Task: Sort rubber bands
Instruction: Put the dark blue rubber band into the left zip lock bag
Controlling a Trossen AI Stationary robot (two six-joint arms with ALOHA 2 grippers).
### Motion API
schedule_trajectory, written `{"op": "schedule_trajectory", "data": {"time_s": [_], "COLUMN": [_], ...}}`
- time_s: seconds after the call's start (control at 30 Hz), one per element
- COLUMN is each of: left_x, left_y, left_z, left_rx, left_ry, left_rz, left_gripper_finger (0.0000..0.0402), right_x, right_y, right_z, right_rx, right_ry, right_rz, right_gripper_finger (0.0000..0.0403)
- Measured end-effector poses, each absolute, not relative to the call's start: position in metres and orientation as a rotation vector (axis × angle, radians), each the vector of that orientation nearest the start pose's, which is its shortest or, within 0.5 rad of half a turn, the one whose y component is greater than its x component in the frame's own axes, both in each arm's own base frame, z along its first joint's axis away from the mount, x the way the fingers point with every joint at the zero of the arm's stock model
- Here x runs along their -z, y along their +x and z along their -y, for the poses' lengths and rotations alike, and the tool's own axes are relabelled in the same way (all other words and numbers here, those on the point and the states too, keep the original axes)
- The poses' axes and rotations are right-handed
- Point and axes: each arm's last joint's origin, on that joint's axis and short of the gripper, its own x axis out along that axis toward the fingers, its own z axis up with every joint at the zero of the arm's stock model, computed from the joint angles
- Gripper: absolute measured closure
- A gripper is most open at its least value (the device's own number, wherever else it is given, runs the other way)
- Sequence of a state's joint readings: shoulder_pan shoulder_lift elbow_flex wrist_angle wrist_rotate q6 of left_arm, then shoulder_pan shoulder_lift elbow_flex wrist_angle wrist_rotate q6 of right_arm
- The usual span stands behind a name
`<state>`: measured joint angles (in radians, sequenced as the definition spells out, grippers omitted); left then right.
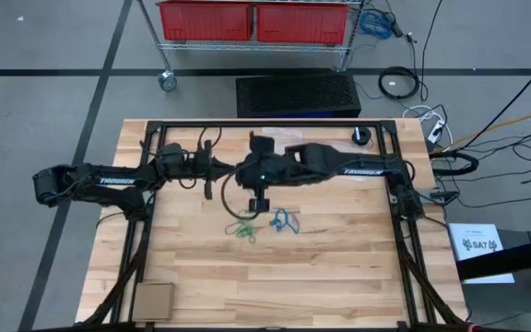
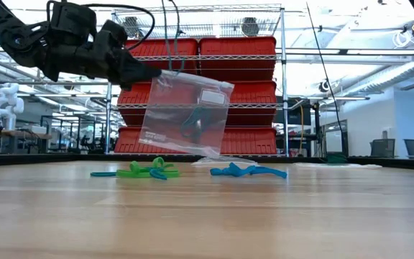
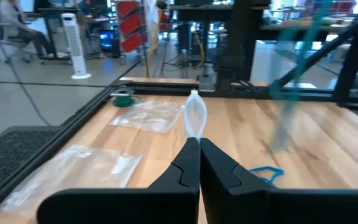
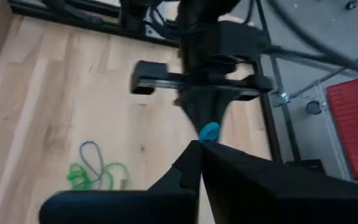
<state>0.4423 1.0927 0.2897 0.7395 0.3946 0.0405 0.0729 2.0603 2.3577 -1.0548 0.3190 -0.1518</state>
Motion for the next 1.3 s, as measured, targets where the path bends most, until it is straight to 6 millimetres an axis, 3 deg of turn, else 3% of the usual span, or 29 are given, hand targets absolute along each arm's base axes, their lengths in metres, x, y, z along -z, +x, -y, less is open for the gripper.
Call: {"op": "schedule_trajectory", "data": {"time_s": [0.37, 1.3], "left_x": [-0.198, -0.198], "left_y": [0.191, 0.191], "left_z": [-0.076, -0.075], "left_rx": [0.043, 0.078], "left_ry": [0.013, 0.007], "left_rz": [-0.054, -0.048], "left_gripper_finger": [0.0401, 0.0401], "right_x": [-0.414, -0.420], "right_y": [0.417, 0.408], "right_z": [-0.004, -0.009], "right_rx": [0.226, 0.232], "right_ry": [-0.341, -0.343], "right_rz": [-0.759, -0.775], "right_gripper_finger": [0.0403, 0.0403]}}
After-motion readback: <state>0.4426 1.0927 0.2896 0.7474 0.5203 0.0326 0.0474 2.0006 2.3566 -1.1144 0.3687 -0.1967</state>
